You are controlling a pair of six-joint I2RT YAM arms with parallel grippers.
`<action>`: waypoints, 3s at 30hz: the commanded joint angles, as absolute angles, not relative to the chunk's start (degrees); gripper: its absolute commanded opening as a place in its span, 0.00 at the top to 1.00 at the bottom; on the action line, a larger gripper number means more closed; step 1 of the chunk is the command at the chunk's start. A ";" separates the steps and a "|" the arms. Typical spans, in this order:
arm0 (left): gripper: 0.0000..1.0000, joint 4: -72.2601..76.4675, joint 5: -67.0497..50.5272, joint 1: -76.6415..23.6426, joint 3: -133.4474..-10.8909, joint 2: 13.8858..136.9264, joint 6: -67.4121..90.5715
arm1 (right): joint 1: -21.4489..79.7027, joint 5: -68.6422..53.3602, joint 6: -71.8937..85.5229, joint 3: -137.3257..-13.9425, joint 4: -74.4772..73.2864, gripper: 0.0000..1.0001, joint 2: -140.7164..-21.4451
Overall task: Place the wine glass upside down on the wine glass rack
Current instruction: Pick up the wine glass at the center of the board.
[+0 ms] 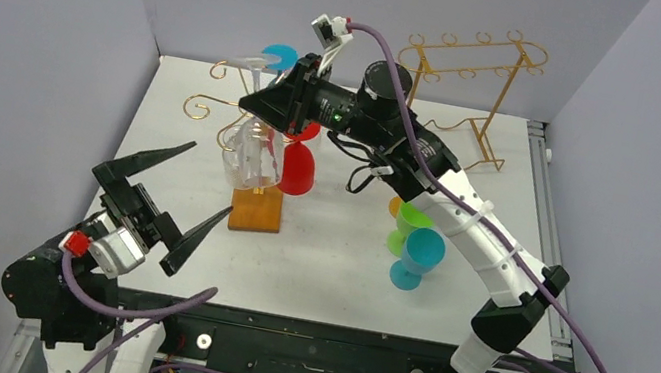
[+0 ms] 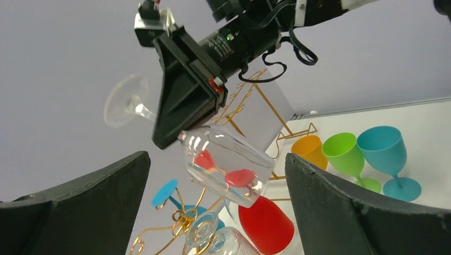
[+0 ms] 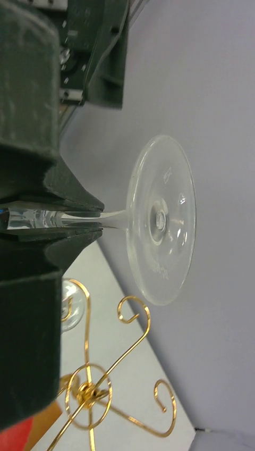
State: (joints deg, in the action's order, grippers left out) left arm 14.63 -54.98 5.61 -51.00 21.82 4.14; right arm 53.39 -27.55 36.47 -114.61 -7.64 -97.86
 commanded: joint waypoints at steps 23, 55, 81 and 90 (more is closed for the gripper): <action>0.37 10.42 -74.08 5.36 -65.77 37.02 2.96 | 59.95 -36.80 18.08 -106.48 -19.09 1.00 -87.37; 0.43 -1.61 -64.37 5.45 -59.76 29.90 -19.18 | 65.15 -36.34 19.08 -111.03 -19.14 1.00 -93.65; 0.85 -14.47 -68.20 5.47 -67.50 35.25 -25.88 | 67.39 -30.33 14.18 -105.92 -15.41 1.00 -88.44; 1.00 9.77 -64.70 5.45 -62.55 34.37 -17.08 | 66.56 -25.35 15.98 -100.79 -12.47 0.39 -85.03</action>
